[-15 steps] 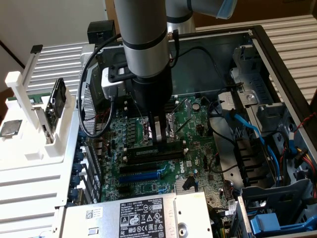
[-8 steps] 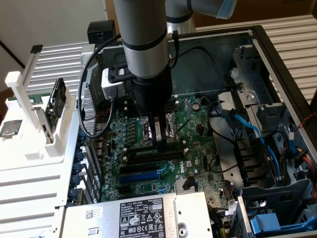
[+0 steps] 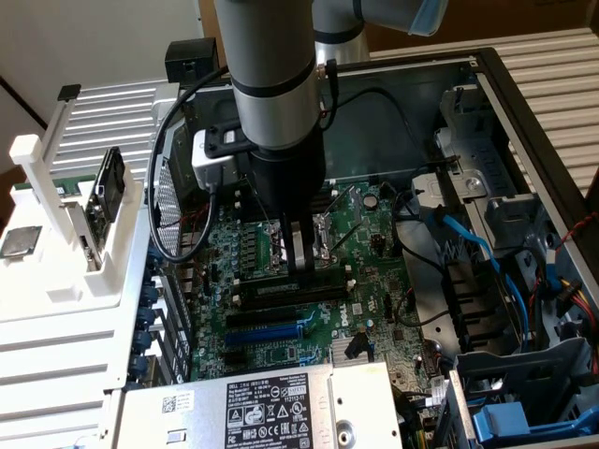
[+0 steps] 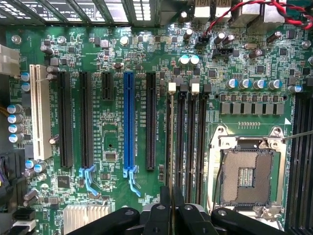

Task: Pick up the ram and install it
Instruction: 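Insert the ram into the slot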

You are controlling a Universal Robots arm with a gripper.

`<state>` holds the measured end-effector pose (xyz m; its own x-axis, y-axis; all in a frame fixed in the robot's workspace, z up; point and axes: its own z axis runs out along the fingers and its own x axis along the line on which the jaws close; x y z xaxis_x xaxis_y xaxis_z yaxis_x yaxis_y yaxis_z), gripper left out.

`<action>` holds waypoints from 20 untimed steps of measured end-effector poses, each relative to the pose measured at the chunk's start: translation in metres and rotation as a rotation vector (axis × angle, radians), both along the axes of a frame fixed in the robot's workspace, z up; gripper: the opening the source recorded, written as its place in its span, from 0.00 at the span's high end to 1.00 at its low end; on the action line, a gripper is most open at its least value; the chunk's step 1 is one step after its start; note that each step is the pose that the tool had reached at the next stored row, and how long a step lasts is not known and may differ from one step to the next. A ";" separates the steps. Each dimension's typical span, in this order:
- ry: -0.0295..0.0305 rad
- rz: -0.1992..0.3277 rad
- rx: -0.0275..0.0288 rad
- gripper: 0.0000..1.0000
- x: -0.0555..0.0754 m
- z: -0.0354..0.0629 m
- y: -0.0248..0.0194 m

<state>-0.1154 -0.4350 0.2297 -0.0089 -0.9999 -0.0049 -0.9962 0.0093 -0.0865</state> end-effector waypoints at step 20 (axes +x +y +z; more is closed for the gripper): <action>-0.0002 0.000 0.0001 0.87 -0.001 -0.0045 0.0009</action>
